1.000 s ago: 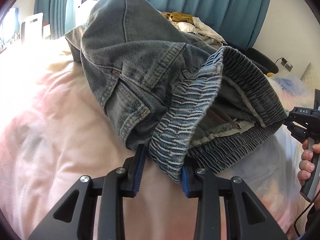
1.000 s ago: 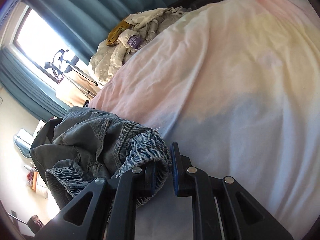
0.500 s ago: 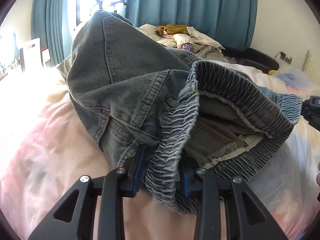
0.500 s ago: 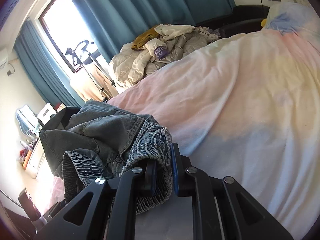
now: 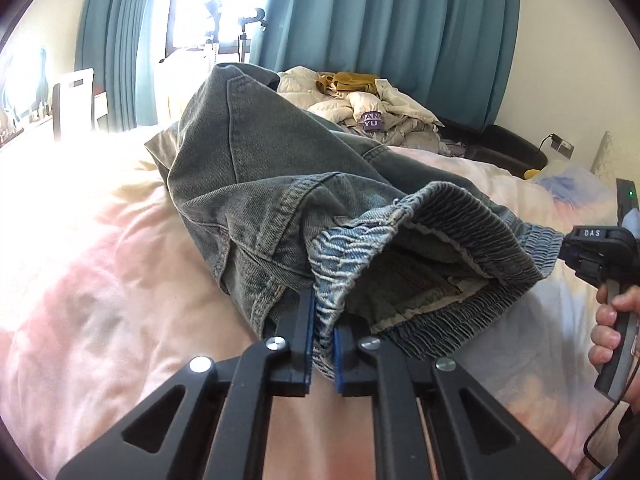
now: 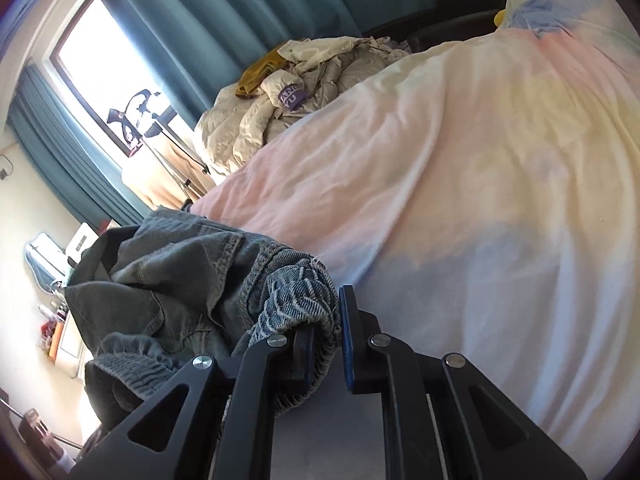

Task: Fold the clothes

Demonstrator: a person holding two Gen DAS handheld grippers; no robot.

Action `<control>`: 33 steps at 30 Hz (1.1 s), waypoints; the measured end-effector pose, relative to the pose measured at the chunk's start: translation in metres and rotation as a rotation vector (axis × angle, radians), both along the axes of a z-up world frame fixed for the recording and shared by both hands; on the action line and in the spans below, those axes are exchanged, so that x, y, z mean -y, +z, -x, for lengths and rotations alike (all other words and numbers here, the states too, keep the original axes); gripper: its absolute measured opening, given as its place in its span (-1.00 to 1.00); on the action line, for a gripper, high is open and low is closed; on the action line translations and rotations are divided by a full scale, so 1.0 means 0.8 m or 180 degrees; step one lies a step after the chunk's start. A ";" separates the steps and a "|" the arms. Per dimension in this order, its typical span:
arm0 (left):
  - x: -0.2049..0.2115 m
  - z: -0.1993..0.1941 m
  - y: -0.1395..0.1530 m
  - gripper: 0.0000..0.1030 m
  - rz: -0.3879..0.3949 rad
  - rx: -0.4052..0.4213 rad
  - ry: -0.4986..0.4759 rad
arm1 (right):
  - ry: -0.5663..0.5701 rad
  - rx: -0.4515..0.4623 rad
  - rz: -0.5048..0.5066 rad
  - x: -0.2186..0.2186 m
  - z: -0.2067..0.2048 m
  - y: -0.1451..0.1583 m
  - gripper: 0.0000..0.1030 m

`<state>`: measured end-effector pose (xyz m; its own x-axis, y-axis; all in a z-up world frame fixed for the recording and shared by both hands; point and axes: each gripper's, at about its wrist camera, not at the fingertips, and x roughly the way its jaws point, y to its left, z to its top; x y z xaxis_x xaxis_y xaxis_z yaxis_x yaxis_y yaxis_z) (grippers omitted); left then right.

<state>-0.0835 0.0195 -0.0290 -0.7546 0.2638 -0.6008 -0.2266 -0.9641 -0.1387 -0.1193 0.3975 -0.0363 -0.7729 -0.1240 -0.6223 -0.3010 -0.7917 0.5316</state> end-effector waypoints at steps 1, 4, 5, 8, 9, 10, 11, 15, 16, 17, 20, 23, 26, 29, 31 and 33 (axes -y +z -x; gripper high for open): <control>0.003 -0.013 0.007 -0.86 -0.0037 -0.0017 -0.0029 | -0.0013 -0.0072 0.0060 -0.003 -0.002 0.010 -0.84; -0.005 -0.049 0.024 -0.86 -0.0020 -0.0172 -0.0219 | -0.0046 -0.0289 0.0203 -0.014 -0.006 0.042 -0.85; -0.015 -0.059 0.028 -0.86 0.0004 -0.0201 -0.0315 | -0.0045 -0.0365 0.0145 -0.019 -0.006 0.056 -0.85; -0.049 -0.088 0.037 -0.86 0.0060 -0.0243 -0.0634 | 0.0010 -0.0485 -0.0136 -0.041 -0.005 0.095 -0.85; -0.063 -0.099 0.040 -0.86 0.0064 -0.0245 -0.0749 | 0.0024 -0.0504 -0.0213 -0.051 -0.003 0.106 -0.85; -0.086 -0.103 0.040 -0.86 0.0053 -0.0248 -0.0854 | 0.0029 -0.0522 -0.0272 -0.062 -0.001 0.117 -0.85; -0.111 -0.105 0.041 -0.86 0.0036 -0.0252 -0.0955 | 0.0033 -0.0539 -0.0335 -0.075 0.002 0.128 -0.85; -0.216 -0.110 0.041 -0.86 -0.0056 -0.0254 -0.1337 | 0.0043 -0.0539 -0.0605 -0.128 0.025 0.166 -0.85; -0.247 -0.106 0.040 -0.86 -0.0109 -0.0232 -0.1402 | 0.0038 -0.0520 -0.0665 -0.143 0.033 0.173 -0.85; -0.275 -0.101 0.038 -0.86 -0.0162 -0.0223 -0.1457 | 0.0024 -0.0500 -0.0711 -0.158 0.041 0.179 -0.85; -0.358 -0.082 0.030 -0.86 -0.0291 -0.0219 -0.1609 | -0.0037 -0.0443 -0.0878 -0.210 0.068 0.192 -0.85; -0.440 -0.052 0.013 -0.86 -0.0337 -0.0148 -0.1710 | -0.0152 -0.0355 -0.0947 -0.268 0.100 0.190 -0.85; -0.512 -0.010 -0.011 -0.86 -0.0388 -0.0069 -0.1781 | -0.0196 -0.0214 -0.1099 -0.318 0.135 0.164 -0.85; -0.558 0.011 -0.047 -0.85 -0.0340 0.0064 -0.1817 | -0.0181 -0.0029 -0.1195 -0.354 0.167 0.115 -0.84; -0.574 0.019 -0.068 -0.81 -0.0313 0.0127 -0.1840 | -0.0161 0.0124 -0.1167 -0.370 0.184 0.071 -0.84; -0.585 0.028 -0.081 -0.74 -0.0303 0.0162 -0.1897 | -0.0169 0.0268 -0.1159 -0.380 0.196 0.029 -0.84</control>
